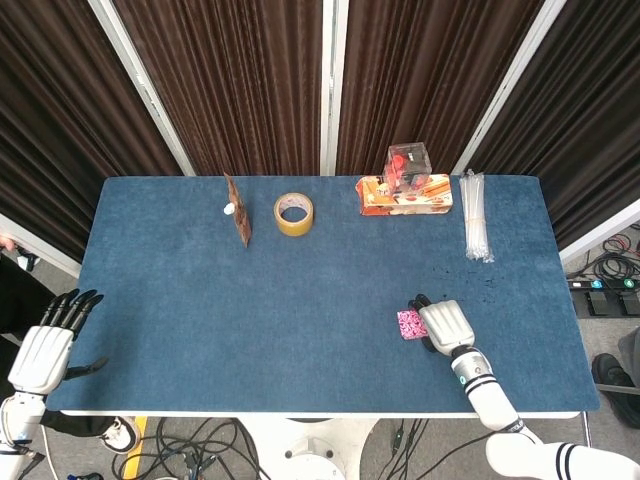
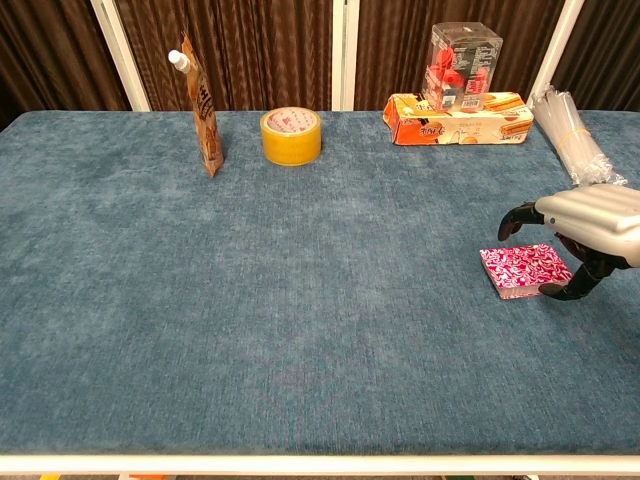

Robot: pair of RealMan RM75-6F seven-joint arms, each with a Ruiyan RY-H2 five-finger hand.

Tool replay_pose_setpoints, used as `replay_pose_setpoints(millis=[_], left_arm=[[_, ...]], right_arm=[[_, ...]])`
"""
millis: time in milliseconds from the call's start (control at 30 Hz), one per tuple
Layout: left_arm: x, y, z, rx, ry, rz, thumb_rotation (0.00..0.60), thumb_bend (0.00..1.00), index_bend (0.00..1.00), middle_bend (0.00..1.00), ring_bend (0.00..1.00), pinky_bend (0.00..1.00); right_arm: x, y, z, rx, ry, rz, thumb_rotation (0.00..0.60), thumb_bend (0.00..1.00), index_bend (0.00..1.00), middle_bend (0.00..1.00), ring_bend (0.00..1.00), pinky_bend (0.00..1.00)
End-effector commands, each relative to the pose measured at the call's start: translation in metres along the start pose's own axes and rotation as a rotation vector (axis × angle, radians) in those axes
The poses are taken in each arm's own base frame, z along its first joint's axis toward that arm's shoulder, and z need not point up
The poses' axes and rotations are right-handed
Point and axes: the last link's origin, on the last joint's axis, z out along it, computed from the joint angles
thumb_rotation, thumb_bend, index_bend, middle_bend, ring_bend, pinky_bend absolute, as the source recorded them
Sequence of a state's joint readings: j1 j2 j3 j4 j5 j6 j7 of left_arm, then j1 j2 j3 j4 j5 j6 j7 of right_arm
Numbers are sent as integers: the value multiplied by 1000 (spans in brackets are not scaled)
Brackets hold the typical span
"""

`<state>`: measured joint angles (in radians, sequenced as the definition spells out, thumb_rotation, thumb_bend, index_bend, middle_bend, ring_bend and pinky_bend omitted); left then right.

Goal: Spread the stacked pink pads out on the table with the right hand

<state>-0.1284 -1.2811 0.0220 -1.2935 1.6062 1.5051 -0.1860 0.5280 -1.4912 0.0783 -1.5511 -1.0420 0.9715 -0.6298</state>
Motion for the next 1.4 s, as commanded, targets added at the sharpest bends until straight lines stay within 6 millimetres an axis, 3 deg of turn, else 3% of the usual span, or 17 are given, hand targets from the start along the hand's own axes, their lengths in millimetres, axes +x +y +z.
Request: replay_pose_setpoints(millis=[33, 1400], left_arm=[[0, 0, 0, 1, 0, -1, 600, 0, 112, 90, 0, 97], [-1, -4, -1, 20, -12, -5, 600, 0, 112, 89, 0, 97]], right_arm=[[-1, 0, 1, -2, 0, -2, 600, 210, 252, 209, 752, 800], [-9, -5, 7, -16, -5, -2, 600, 227, 272, 266, 752, 800]])
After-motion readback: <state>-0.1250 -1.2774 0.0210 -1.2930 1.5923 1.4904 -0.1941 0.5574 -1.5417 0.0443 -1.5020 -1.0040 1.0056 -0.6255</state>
